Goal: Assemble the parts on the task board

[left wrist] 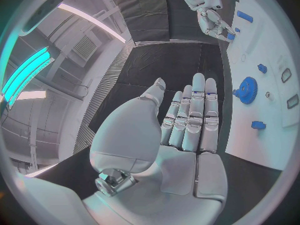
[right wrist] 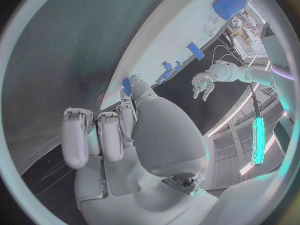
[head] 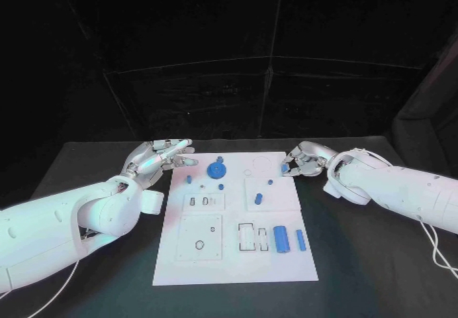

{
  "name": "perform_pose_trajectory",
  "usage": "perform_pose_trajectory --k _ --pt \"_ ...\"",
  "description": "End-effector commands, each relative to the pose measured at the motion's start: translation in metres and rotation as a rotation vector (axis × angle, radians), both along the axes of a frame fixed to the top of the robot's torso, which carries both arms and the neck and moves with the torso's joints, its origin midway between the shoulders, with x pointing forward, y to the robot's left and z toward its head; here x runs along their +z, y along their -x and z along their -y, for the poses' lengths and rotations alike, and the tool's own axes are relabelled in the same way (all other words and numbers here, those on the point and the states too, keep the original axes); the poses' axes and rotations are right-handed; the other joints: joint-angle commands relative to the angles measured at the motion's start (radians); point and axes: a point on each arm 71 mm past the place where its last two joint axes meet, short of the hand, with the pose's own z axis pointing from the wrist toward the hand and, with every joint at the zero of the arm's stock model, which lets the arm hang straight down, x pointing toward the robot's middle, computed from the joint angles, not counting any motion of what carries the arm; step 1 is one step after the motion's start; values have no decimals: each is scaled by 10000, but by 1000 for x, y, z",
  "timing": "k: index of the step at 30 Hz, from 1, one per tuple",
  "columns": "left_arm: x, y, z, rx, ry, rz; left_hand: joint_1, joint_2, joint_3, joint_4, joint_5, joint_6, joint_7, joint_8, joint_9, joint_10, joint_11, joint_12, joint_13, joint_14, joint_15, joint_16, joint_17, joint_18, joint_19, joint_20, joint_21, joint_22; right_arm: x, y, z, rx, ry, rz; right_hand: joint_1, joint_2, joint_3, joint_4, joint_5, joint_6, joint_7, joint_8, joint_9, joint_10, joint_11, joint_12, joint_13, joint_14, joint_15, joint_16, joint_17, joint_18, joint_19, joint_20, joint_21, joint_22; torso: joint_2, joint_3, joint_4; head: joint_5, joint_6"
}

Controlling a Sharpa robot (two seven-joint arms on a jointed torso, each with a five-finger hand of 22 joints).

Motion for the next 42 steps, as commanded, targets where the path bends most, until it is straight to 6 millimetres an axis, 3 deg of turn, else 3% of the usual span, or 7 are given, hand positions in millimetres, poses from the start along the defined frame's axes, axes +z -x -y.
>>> perform_pose_trajectory --k 1,4,11,17,26,32,42 --pt "1 0 1 -136 82 25 -10 109 10 -74 39 82 20 -13 4 48 -12 -30 -4 25 -22 -57 15 147 53 -12 -33 -9 4 -1 -1 -145 -49 437 -126 119 120 17 -50 160 -29 -13 -3 184 -245 93 -301 818 -106 63 1549 -63 246 -85 64 1181 -5 3 15 -8 -4" --pt "1 0 1 -135 80 19 -14 112 7 -78 40 79 23 -17 3 45 -10 -36 -6 25 -21 -61 19 147 54 -12 -36 -11 8 0 0 -324 -241 946 -288 386 321 116 165 504 -162 86 31 267 -344 199 -195 843 -176 116 1655 -64 255 -132 69 1193 -9 -1 17 -11 4" --pt "1 1 1 -134 75 7 -14 112 7 -78 40 79 23 -17 3 45 -10 -36 -6 25 -21 -61 19 147 54 -12 -36 -11 19 7 -5 -627 -761 1911 -346 545 598 76 231 786 -308 152 52 369 -474 326 -62 869 -292 172 1767 -79 301 -246 99 1265 -9 1 -9 -17 -20" --pt "1 0 0 -110 62 6 -14 112 7 -78 40 79 23 -17 3 45 -10 -36 -6 25 -21 -61 19 147 54 -12 -36 -11 25 17 -18 -950 -790 2002 -360 611 841 -2 212 789 -316 100 33 349 -493 263 -93 865 -326 163 1753 -79 300 -297 95 1257 -54 -30 6 -37 23" --pt "1 -4 -4 29 -3 40 -21 115 1 -85 39 73 29 -24 0 40 -6 -45 -8 25 -19 -67 25 146 56 -12 -39 -15 29 35 -87 1 -287 1697 -482 534 931 -15 151 783 -306 59 21 340 -484 236 -99 859 -324 150 1731 -75 291 -306 85 1237 -272 -135 81 53 -154" --pt "0 -7 -5 100 -35 71 -20 116 1 -89 39 74 29 -24 0 42 -6 -47 -8 26 -19 -69 27 146 57 -12 -40 -16 25 40 -137 689 -20 1166 -807 318 992 58 341 834 -314 23 17 336 -487 209 -96 848 -323 122 1682 -74 290 -302 79 1230 -416 -192 135 404 -404" --pt "1 -9 -4 290 -196 13 -6 138 11 -108 41 87 27 -22 1 52 -10 -51 -8 34 -23 -72 37 147 65 -14 -42 -20 11 46 -192 1409 813 824 -969 201 1025 101 353 830 -308 -13 8 278 -485 91 -181 828 -324 78 1602 -64 267 -307 59 1188 -544 -300 190 609 -592"
